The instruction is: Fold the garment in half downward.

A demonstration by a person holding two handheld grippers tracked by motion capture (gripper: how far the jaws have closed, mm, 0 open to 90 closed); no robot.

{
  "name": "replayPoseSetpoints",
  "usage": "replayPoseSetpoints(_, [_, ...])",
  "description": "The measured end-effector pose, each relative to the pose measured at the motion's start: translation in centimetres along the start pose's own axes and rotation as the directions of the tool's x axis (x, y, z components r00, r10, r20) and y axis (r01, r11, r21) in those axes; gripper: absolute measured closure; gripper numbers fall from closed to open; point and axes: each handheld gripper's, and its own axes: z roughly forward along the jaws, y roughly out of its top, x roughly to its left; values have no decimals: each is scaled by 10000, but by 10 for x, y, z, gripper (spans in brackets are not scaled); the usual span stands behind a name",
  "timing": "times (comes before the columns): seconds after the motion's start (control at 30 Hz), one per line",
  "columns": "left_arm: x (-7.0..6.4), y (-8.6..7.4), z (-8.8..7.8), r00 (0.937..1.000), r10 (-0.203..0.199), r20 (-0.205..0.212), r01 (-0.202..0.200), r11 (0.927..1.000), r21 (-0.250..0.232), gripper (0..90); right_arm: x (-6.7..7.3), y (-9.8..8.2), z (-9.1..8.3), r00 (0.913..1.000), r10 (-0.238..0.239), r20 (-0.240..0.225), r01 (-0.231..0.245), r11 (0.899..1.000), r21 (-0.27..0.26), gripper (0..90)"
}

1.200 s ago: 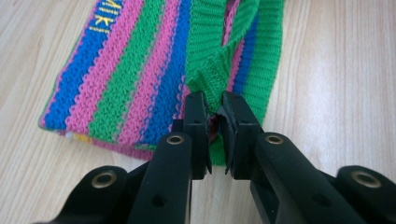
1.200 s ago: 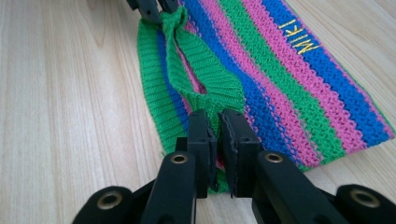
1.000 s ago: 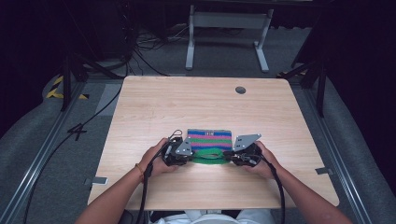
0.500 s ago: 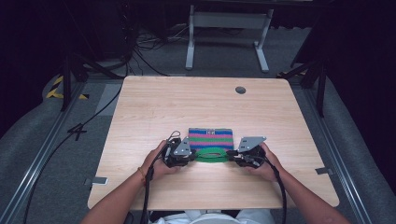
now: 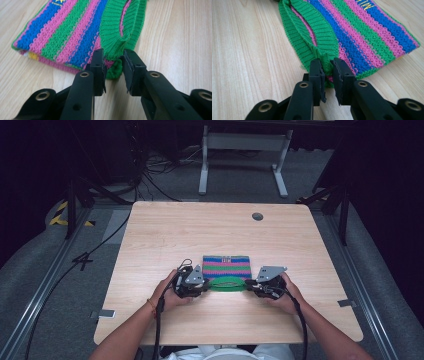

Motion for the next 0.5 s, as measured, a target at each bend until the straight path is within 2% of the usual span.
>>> replayPoseSetpoints(0.03, [0, -1, 0, 9999, -89, -49, 90, 9999, 146, 703, 0, -1, 0, 10000, 22, 15, -22, 10000, 8, 776])
replayPoseSetpoints(0.13, [3, -4, -3, 9992, -380, -90, 381, 9992, 156, 688, -1, -2, -2, 9999, 91, 99, -91, 10000, 40, 756])
replayPoseSetpoints(0.27, [2, -3, -5, 9991, -403, -95, 404, 9991, 155, 671, -2, -1, -4, 9999, 94, 105, -95, 9999, 56, 717])
replayPoseSetpoints(0.33, [2, -1, -7, 9995, -278, -174, 281, 9994, 189, 653, -1, 0, -5, 9999, 104, 90, -104, 9999, 52, 688])
replayPoseSetpoints(0.5, [2, 2, -16, 9985, -453, -315, 453, 9990, -24, 602, 2, 4, -10, 9998, 161, 101, -161, 9999, -30, 578])
